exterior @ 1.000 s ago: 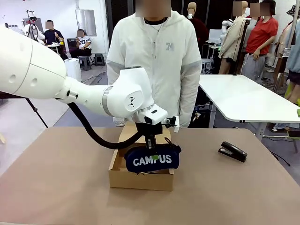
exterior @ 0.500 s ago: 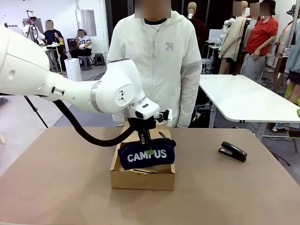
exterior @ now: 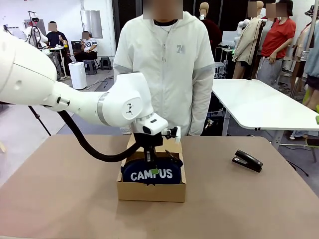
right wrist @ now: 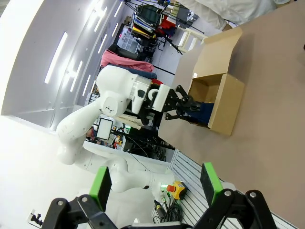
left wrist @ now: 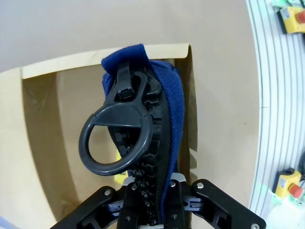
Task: Pack the items into the box.
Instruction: Pick up the item indicated by the person and place it inside the Mailer Box.
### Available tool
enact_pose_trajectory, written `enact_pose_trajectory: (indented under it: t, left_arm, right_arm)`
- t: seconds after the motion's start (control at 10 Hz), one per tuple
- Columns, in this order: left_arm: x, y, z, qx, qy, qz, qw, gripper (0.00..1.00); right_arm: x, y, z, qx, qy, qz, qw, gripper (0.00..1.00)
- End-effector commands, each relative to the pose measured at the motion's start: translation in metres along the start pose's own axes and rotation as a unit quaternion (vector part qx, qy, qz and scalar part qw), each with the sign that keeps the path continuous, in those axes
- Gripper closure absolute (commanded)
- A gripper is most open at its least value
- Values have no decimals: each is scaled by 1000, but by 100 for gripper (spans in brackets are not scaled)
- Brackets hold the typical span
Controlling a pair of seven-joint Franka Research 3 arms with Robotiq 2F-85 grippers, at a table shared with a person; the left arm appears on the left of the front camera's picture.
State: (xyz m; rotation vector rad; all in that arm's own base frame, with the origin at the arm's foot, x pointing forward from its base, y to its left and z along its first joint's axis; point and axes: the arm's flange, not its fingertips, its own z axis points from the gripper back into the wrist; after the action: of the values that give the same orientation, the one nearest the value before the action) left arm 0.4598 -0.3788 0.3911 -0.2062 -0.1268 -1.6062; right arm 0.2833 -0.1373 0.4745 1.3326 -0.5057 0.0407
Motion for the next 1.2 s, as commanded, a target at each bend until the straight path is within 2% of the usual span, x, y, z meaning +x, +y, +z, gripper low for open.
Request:
enact_pose_trajectory:
  t: [0.0, 0.2, 0.3, 0.4, 0.5, 0.8, 1.1]
  left_arm:
    - [10, 13, -14, -21, 22, 3, 1000, 100]
    - [17, 19, -30, -48, 29, -5, 998, 100]
    - [19, 20, -31, -54, 35, -3, 998, 80]
    - [19, 19, -30, -59, 41, 0, 997, 23]
    - [19, 19, -29, -58, 42, 1, 997, 0]
    - [17, 10, -13, -44, 37, -2, 998, 0]
    - [6, -25, 41, 16, 26, 15, 999, 0]
  right_arm:
    - [2, 3, 2, 2, 4, 5, 1000, 0]
    - [2, 3, 2, 2, 4, 5, 1000, 0]
    - [2, 3, 2, 2, 4, 5, 1000, 0]
    - [2, 3, 2, 2, 4, 5, 1000, 0]
    - [2, 3, 2, 2, 4, 5, 1000, 0]
    - [2, 3, 2, 2, 4, 5, 1000, 0]
    - [2, 3, 2, 2, 4, 5, 1000, 0]
